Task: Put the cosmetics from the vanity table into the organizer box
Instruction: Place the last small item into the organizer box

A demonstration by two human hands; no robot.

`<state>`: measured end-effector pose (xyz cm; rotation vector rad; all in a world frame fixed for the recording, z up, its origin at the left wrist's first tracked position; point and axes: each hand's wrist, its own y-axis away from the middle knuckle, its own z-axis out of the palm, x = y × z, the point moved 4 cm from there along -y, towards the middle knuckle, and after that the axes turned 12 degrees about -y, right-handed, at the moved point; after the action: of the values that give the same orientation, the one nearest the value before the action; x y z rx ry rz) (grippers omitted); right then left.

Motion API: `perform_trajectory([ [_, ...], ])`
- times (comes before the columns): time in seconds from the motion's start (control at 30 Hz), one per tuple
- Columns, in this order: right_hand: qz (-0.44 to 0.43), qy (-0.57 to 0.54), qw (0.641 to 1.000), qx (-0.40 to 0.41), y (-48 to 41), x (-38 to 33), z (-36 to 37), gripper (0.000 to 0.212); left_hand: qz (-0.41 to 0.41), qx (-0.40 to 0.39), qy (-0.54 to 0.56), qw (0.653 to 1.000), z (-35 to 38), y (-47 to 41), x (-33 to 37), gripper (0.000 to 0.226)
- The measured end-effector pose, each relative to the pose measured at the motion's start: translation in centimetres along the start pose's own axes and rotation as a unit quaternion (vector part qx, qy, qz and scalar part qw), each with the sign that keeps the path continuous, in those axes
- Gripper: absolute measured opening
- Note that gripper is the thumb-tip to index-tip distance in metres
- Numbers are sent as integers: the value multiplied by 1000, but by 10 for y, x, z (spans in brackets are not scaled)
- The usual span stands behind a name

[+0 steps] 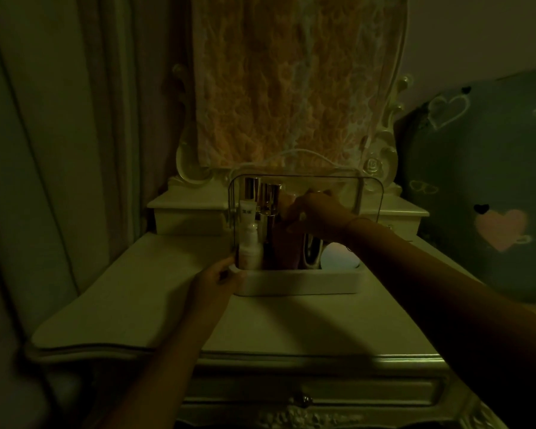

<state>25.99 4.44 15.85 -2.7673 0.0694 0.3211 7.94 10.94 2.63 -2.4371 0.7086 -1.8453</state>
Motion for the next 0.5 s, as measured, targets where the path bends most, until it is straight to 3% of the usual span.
perform_trajectory([
  [0.23, 9, -85, 996, -14, -3, 1, 5, 21, -2, 0, -2, 1000, 0, -1, -2, 44],
  [0.5, 8, -91, 996, -9, -7, -5, 9, 23, -5, -6, -2, 1000, -1, -2, -3, 42],
])
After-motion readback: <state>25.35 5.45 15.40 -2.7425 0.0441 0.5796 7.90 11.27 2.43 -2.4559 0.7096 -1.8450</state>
